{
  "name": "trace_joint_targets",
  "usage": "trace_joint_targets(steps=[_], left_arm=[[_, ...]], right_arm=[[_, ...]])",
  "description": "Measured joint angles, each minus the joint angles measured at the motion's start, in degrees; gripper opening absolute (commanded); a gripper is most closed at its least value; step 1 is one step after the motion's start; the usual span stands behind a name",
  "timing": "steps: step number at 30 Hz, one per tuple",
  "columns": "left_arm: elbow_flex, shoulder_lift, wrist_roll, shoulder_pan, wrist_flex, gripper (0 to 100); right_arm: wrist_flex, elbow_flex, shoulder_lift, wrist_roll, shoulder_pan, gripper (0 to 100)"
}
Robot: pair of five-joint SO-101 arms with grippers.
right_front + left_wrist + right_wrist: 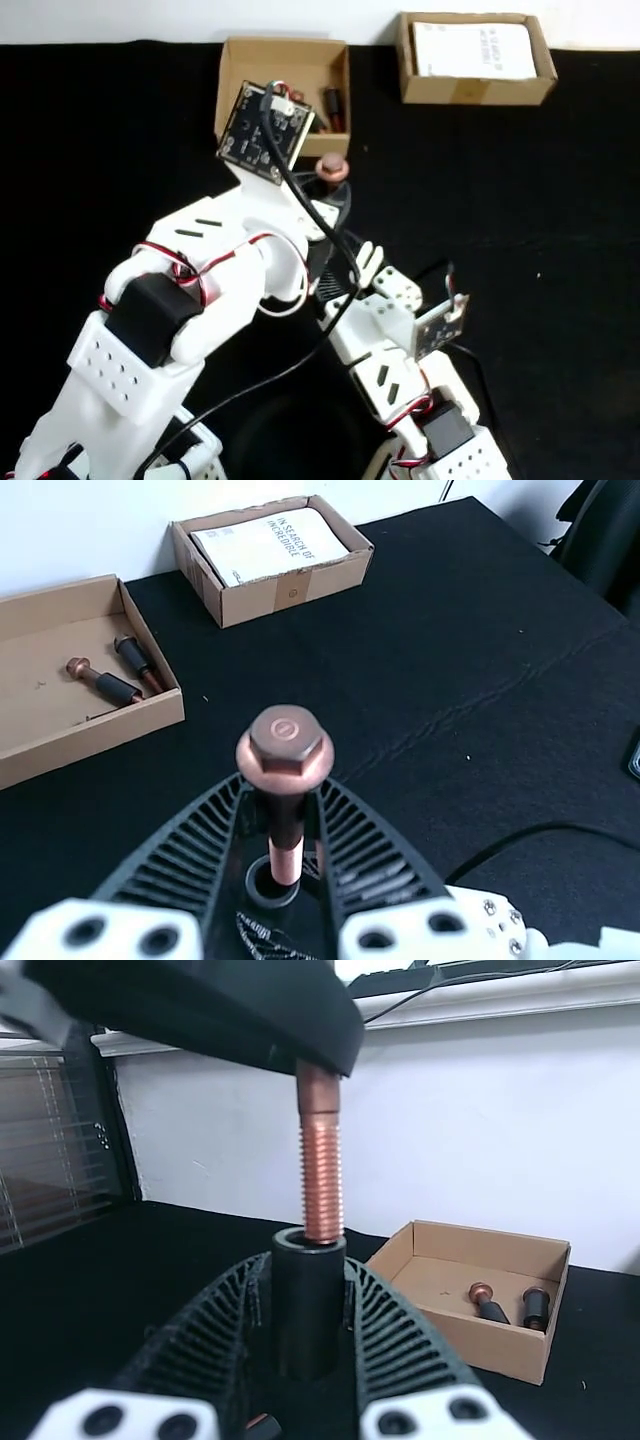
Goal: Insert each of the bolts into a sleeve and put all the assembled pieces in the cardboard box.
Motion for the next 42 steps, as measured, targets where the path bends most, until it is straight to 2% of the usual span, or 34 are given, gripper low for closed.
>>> trace_joint_targets(steps=[8,28,36,42], left_arm=[[-2.4,0.1,0.0,-1.7,3.8,1],[-2.4,0.1,0.1,-1.4,4.0,1],[0.9,0.2,0.1,-1.4,-0.3,1],[1.2,0.2,0.1,-1.3,-0.4,1]], right_arm=[[0.0,0.0,0.0,2.1,0.0,0.7],[0.0,0.0,0.0,2.5,0.0,0.7],[0.0,0.0,0.0,2.5,0.0,0.7],[0.0,0.0,0.0,2.5,0.1,0.7]])
